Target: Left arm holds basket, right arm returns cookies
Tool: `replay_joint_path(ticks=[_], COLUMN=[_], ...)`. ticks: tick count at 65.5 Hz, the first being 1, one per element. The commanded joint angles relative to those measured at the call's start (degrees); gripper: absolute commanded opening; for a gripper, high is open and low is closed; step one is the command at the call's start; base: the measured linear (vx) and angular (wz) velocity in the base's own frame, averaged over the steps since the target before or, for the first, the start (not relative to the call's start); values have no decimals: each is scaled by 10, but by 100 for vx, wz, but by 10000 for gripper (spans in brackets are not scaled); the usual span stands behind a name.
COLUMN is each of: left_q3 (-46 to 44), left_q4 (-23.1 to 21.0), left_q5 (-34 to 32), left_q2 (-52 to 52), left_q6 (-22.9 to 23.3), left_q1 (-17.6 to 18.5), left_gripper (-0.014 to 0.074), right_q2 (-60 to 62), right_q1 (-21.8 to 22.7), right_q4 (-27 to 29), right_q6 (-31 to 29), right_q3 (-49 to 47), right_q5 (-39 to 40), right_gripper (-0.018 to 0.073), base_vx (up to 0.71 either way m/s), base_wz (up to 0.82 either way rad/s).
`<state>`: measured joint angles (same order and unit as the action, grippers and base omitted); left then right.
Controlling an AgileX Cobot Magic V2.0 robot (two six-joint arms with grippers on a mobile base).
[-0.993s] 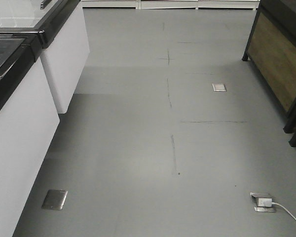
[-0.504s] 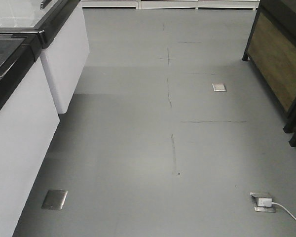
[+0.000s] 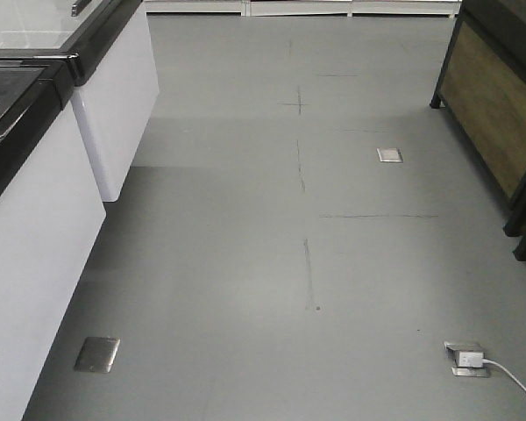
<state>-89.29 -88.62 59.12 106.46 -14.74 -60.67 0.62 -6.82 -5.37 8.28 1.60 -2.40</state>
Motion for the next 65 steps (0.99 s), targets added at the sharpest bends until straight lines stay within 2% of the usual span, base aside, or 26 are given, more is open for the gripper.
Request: replay_joint_path(ticks=[1, 6, 11, 18, 24, 31, 39, 57, 65], left_q3=[-19, -19, -19, -19, -17, -17, -17, -57, -64], left_q4=[-59, -59, -59, -59, -59, -72, -136, -135, -135], left_q5=[-11, -18, -19, -18, -12, -9, 9, -6, -4], left_q2=[-27, -27, -27, -27, -27, -29, -29, -69, -100], left_q6=[5, 10, 11, 11, 11, 10, -24, -32, -52], left_q1=[6, 6, 6, 6, 6, 6, 10, 61, 106], left_gripper=[463, 428, 355, 180, -8, -8, -6, -4, -3], right_q2=[8, 8, 8, 8, 8, 8, 8, 8, 8], right_q1=[0, 0, 0, 0, 0, 0, 0, 0, 0], right_q4=[-4, -4, -4, -4, -4, -4, -4, -4, -4], right_q6=[-3, -3, -3, -3, -3, -3, -3, -3, -3], right_q3=[10, 10, 10, 10, 10, 10, 10, 10, 10], right_q5=[42, 42, 42, 42, 42, 42, 42, 42, 42], right_gripper=[-3, -3, -3, -3, -3, -3, -3, -3, -3], base_vx=[0, 0, 0, 0, 0, 0, 0, 0, 0], base_wz=[0, 0, 0, 0, 0, 0, 0, 0, 0])
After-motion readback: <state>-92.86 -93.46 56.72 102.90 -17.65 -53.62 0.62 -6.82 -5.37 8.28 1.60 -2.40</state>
